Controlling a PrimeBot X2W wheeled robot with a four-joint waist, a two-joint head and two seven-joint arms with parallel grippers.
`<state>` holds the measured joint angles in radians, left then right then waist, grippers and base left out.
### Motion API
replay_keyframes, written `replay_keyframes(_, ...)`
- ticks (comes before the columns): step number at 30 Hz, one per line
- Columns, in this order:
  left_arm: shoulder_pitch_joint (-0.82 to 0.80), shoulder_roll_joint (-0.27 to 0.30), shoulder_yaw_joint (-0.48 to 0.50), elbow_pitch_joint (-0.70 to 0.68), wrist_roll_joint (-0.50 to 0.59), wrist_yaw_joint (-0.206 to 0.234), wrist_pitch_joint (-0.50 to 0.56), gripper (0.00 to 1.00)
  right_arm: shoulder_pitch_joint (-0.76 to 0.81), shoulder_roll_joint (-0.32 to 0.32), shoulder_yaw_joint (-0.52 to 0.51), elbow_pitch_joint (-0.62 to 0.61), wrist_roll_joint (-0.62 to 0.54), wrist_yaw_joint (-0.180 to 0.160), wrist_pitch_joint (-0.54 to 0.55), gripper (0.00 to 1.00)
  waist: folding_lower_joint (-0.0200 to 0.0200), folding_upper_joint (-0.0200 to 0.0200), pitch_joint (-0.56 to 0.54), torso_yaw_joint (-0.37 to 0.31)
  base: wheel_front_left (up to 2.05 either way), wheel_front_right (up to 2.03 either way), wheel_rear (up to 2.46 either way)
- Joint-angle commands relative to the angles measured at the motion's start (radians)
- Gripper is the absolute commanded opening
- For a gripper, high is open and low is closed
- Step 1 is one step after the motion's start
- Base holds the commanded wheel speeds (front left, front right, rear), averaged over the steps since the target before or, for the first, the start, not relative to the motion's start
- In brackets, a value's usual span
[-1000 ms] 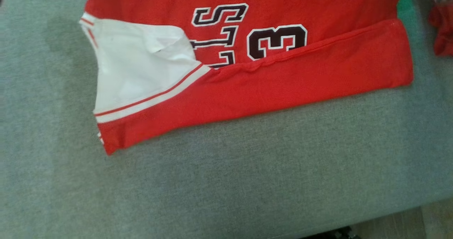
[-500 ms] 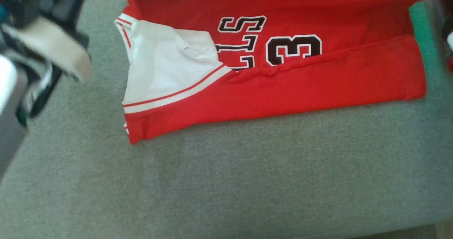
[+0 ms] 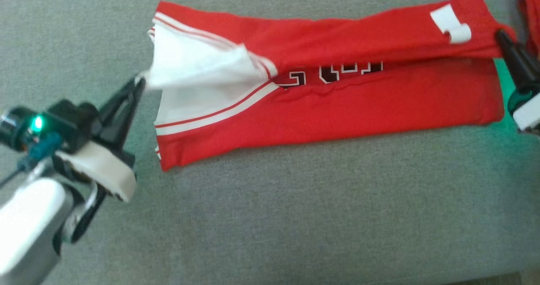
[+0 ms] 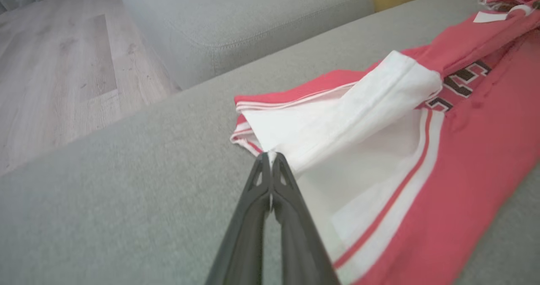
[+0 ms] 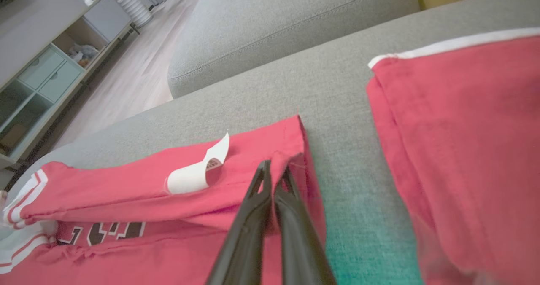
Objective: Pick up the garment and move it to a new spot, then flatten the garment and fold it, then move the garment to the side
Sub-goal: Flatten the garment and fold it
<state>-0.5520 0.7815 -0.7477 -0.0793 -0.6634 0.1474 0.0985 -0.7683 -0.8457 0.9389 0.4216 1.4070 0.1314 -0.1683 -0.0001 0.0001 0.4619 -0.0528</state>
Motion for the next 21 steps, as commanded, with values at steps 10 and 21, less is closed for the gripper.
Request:
replay_keyframes(10, 0.056, -0.013, 0.01, -0.006, 0.001, 0.046, -0.072, 0.88, 0.115, -0.004, 0.013, 0.031, -0.003, -0.001, -0.047, 1.0, 0.0001, -0.0001, -0.004, -0.003, 0.0, 0.0, 0.0)
replay_keyframes(21, 0.136, -0.258, 0.084, 0.124, 0.054, 0.241, -0.348, 1.0, 0.252, 0.179, -0.303, 0.098, -0.184, -0.001, -0.093, 1.0, 0.0001, -0.0001, -0.058, -0.009, 0.0, 0.0, 0.0)
